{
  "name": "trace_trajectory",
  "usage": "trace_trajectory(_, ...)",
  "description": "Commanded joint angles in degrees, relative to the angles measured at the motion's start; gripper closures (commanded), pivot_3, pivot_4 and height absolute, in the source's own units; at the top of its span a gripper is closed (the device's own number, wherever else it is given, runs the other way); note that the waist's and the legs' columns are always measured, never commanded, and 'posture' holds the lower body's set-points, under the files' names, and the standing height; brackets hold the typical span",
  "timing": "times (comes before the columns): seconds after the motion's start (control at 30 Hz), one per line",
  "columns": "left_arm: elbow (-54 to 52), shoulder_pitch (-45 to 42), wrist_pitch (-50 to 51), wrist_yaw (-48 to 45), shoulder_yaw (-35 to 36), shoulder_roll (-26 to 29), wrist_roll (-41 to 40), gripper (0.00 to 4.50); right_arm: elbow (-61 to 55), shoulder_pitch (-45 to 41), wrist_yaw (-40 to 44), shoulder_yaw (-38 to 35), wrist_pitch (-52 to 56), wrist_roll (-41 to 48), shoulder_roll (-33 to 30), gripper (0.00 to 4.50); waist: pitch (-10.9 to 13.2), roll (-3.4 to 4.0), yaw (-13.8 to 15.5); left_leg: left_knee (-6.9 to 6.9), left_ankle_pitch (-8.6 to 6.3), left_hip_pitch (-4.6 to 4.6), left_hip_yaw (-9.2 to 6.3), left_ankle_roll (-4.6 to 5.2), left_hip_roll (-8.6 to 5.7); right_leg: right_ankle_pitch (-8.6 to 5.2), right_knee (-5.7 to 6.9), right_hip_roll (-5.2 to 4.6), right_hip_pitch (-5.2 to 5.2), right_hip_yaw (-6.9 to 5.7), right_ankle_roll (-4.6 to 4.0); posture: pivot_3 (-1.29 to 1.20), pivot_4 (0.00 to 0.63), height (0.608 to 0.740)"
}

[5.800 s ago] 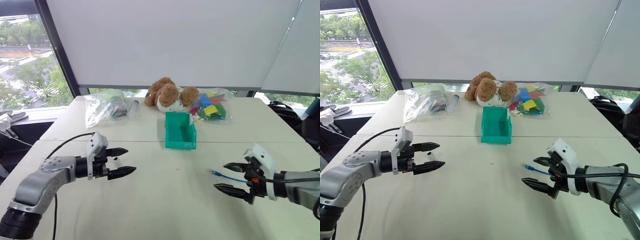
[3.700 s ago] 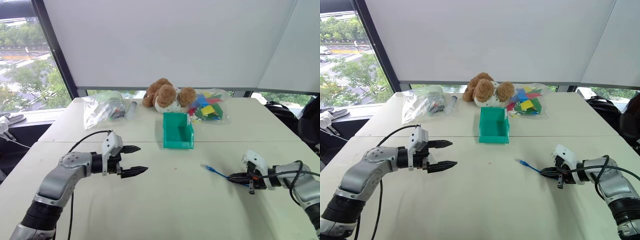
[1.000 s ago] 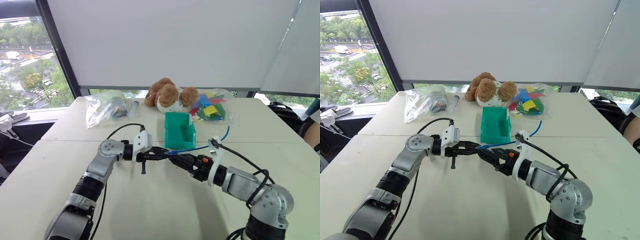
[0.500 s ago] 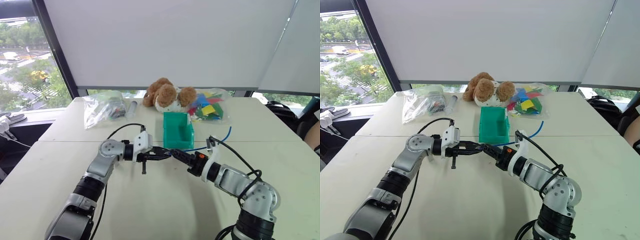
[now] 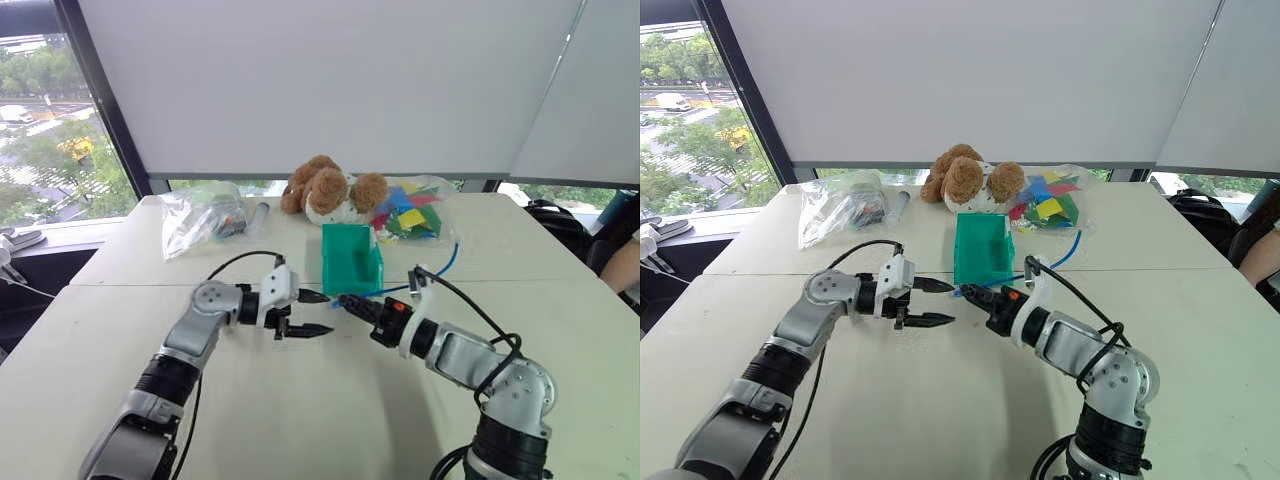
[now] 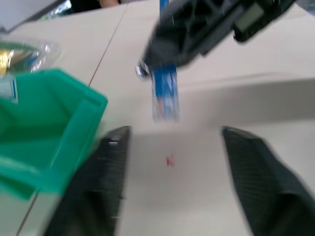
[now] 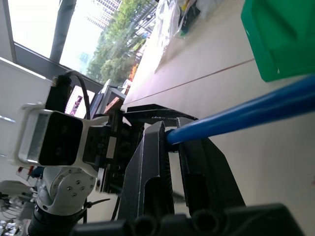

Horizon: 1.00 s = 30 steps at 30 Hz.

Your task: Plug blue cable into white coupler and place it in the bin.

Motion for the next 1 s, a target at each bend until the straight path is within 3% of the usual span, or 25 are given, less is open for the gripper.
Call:
trace_trajectory(0.03, -4.05, 0.75, 2.54, 1.96, 4.54, 4.41, -1.31, 0.04, -1.49, -1.93, 2.3, 3.95, -2.95, 0.04, -4.39, 4.5, 0.0, 0.0, -0.03, 0.0, 0.0, 0.0, 0.0, 0.0, 0.0, 0.0, 0.0, 0.0, 0.0, 0.0, 0.0, 0.0, 0.15, 0.74)
trace_trajectory(0.2, -5.49, 4.86, 3.15, 5.1, 9.6, 11.5, -0.86, 0.04, -1.19, -2.05, 8.32, 12.91, -8.56, -3.92, -13.61, 4.5, 0.01, 0.02, -0.2, -0.07, 0.0, 0.0, 0.02, 0.0, 0.01, 0.0, -0.01, 0.0, -0.06, 0.02, 0.0, 0.0, 0.15, 0.74)
trace_trajectory(0.4, -8.59, 14.48, 4.75, 9.68, 16.59, 16.9, -1.87, 0.04, 2.1, -2.07, 12.39, 17.91, -14.15, -6.78, -16.73, 4.5, 0.02, 0.02, -0.15, -0.09, 0.0, 0.0, 0.04, 0.0, 0.03, -0.01, -0.04, -0.04, -0.07, 0.03, 0.0, 0.0, 0.15, 0.74)
trace_trajectory(0.57, -6.22, 18.94, 1.6, 13.87, 18.07, 16.16, -0.9, 0.04, 3.87, -3.09, 14.76, 20.03, -16.69, -7.77, -17.52, 4.5, 0.03, 0.0, 0.42, -0.08, 0.0, -0.01, 0.04, 0.0, 0.0, -0.01, -0.05, -0.16, -0.05, 0.01, -0.01, 0.0, 0.15, 0.74)
trace_trajectory(1.0, 11.4, 14.36, -2.91, 14.43, 17.2, 10.17, -2.42, 0.04, 3.71, -3.24, 15.3, 20.66, -18.34, -8.29, -18.08, 4.5, 0.02, 0.0, 0.15, -0.11, -0.01, -0.02, 0.07, -0.01, 0.0, 0.0, -0.05, -0.26, -0.12, 0.01, -0.01, 0.0, 0.15, 0.74)
